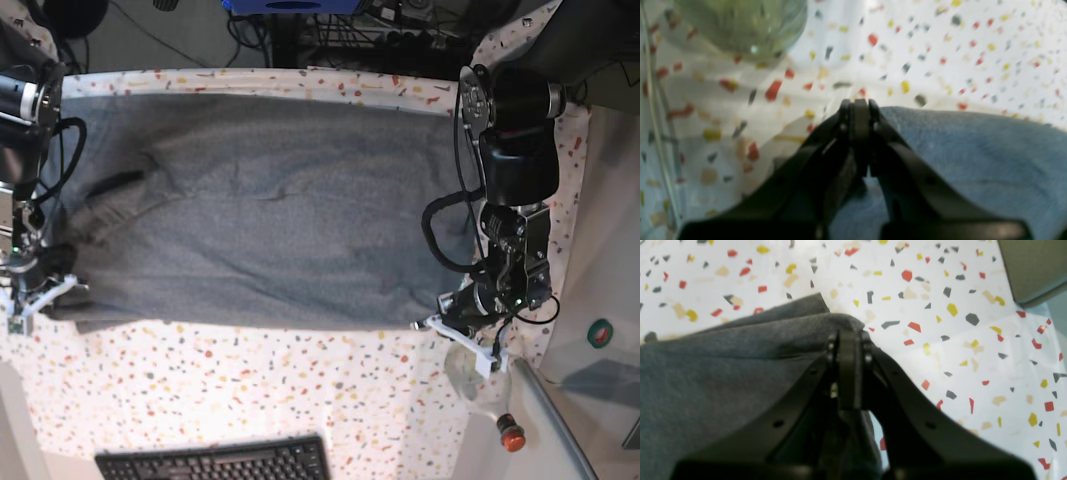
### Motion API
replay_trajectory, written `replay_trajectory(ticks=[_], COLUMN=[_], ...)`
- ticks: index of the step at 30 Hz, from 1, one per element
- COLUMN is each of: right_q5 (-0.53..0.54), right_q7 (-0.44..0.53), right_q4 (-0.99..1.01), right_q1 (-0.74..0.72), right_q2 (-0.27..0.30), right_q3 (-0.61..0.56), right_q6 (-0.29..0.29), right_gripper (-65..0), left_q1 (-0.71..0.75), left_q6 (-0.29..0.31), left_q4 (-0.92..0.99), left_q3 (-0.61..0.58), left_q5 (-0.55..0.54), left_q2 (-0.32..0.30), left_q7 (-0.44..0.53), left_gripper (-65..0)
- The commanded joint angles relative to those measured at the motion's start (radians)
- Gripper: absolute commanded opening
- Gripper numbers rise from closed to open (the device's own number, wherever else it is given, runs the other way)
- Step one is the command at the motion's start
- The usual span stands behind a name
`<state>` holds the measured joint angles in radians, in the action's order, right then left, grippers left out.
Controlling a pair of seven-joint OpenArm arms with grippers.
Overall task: Layout the t-shirt on the table in an organized manner, then fold the t-shirt properly
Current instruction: 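Lift the held edge with both grippers and fold it over the shirt lengthwise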
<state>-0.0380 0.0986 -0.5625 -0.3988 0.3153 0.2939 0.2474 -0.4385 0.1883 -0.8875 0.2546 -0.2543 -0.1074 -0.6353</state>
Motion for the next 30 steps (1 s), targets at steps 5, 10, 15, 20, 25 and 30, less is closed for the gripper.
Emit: replay_trajectory(ticks=[5, 10, 15, 20, 25, 30], right_q5=[0.005, 0.005, 0.005, 0.005, 0.008, 0.005], right_q7=[0.131, 0.168, 0.171, 0.172, 0.172, 0.172], right_q4=[0.135, 0.172, 0.17, 0.174, 0.175, 0.172], right_q1=[-0.102, -0.136, -0.147, -0.145, -0.13, -0.17], right_q2=[0.08, 0.112, 0.114, 0.152, 0.16, 0.187], right_q3=[-0.069, -0.209, -0.319, -0.439, -0.451, -0.456], right_q6=[-0.001, -0.001, 0.0, 0.0, 0.0, 0.0], right_gripper=[-65.0, -65.0, -65.0, -65.0, -65.0, -65.0], left_q1=[-0.007, -0.003, -0.001, 0.037, 0.097, 0.116], left_q6=[0.004, 0.004, 0.004, 0.004, 0.004, 0.004], left_q4=[-0.022, -0.023, -0.023, -0.091, -0.17, -0.175], left_q3=[0.002, 0.002, 0.002, 0.002, 0.002, 0.001], left_q5=[-0.004, -0.004, -0.004, -0.004, -0.004, -0.004], left_q2=[-0.022, -0.031, -0.03, -0.03, -0.03, -0.03], left_q7=[0.019, 0.019, 0.004, -0.037, -0.039, -0.039], left_gripper=[-65.0, -65.0, -65.0, -65.0, -65.0, -65.0])
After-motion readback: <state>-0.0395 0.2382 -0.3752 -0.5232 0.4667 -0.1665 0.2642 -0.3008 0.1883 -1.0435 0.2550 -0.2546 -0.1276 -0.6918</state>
